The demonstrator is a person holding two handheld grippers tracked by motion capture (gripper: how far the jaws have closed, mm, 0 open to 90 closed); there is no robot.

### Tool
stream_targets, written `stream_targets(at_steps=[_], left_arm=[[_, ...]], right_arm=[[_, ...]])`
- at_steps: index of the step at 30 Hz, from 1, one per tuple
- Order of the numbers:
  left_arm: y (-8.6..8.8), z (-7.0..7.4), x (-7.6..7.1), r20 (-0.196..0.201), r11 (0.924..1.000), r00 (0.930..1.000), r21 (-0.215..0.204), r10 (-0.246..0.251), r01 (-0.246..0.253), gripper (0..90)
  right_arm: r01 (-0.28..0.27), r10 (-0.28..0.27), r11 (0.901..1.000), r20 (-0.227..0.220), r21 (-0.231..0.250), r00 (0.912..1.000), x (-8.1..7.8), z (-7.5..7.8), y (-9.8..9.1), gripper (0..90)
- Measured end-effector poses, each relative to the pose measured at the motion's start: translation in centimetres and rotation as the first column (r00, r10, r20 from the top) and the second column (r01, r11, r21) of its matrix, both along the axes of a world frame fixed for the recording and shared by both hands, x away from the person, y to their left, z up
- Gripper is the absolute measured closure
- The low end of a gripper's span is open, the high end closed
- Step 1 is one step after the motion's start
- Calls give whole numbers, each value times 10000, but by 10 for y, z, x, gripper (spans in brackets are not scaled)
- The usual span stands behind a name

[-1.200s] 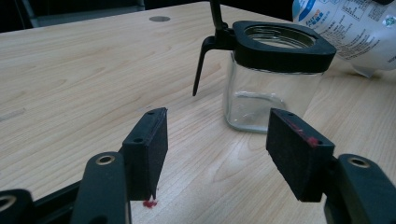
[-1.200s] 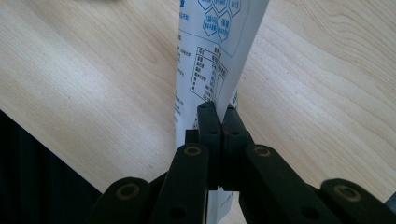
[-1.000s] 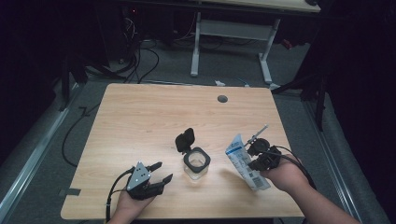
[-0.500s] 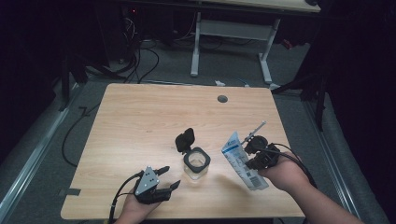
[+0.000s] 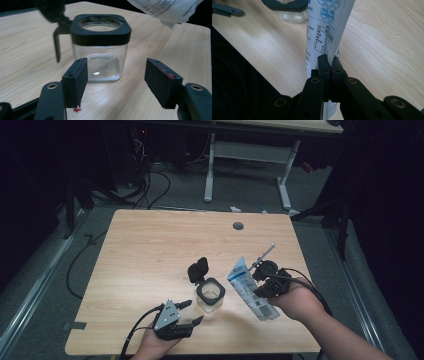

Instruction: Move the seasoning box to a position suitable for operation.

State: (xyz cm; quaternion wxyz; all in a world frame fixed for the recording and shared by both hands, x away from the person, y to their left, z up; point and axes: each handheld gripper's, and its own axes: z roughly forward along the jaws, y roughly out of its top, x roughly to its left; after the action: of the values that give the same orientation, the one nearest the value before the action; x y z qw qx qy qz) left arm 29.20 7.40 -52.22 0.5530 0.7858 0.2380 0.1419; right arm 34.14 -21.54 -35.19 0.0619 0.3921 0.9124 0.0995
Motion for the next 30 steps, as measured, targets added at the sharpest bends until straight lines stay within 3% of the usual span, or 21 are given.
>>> stream_targets(at_steps=[12, 20, 30], left_arm=[[-41, 7, -8, -168, 9968, 9975, -416, -684, 676, 348], [-60, 11, -17, 40, 9918, 9926, -397, -1212, 1212, 347], [-79, 15, -14, 104, 9923, 9932, -429, -1161, 1165, 312]], right_arm=[[-493, 492, 9988, 119, 72, 9987, -2, 5, 15, 898], [-590, 588, 9982, 166, 73, 9981, -4, 8, 21, 898], [-692, 689, 9974, 151, 223, 9975, -4, 12, 34, 898]])
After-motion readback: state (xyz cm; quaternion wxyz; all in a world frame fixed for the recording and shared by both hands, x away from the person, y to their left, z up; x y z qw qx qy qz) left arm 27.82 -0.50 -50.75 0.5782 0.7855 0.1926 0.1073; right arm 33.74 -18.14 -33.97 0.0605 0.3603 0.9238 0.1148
